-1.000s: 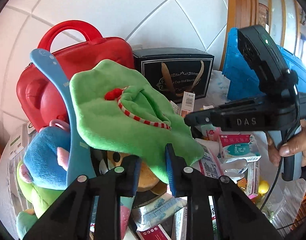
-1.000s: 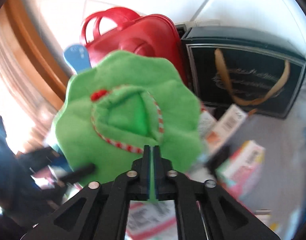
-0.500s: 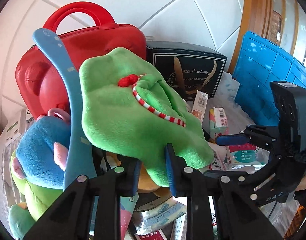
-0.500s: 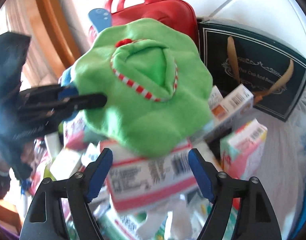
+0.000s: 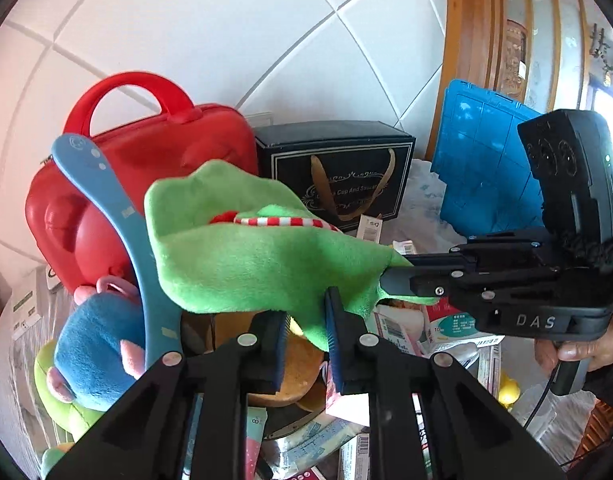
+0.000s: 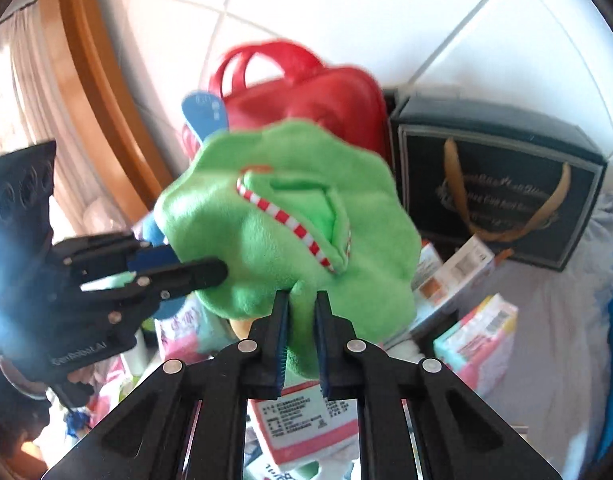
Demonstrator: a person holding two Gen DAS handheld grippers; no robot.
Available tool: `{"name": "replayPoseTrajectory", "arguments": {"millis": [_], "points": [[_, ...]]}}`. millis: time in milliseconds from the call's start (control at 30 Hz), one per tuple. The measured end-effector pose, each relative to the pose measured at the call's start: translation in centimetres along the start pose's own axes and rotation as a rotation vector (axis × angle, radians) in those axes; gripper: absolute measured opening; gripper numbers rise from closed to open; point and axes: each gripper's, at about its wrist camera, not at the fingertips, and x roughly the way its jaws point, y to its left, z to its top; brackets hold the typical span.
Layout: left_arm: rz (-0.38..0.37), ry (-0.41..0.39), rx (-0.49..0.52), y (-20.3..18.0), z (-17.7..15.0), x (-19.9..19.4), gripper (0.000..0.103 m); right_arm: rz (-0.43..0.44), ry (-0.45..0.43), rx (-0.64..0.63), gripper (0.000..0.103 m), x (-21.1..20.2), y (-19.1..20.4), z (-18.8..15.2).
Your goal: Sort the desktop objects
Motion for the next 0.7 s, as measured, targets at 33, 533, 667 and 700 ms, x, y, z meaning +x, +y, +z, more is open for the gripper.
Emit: {"name": "replayPoseTrajectory", "arguments": {"millis": [33,533,667,700], "points": [[0.000,-0.014,0.013,-0.3,0.4,-0.5,0.017,-0.003,-0.019,0.001,0.012,-0.1,0.5,0.6],[-0.073,-0.188,0.089,-5.2,4.8,-9.4,0.017,-0.059,-0.180,-0.027,0.010,-11.4,3.1,2.7],[-0.084,-0.208,0.109,-6.6,4.7,-11.5,0.017,-0.086,-0.196,-0.035,0.010,-14.3,4.5,1.7],[-0.087,-0.211,0.110,-6.8,4.6,-11.9,0.017,-0.094,-0.197,-0.041,0.010,-14.5,4.8,1.5]]}}
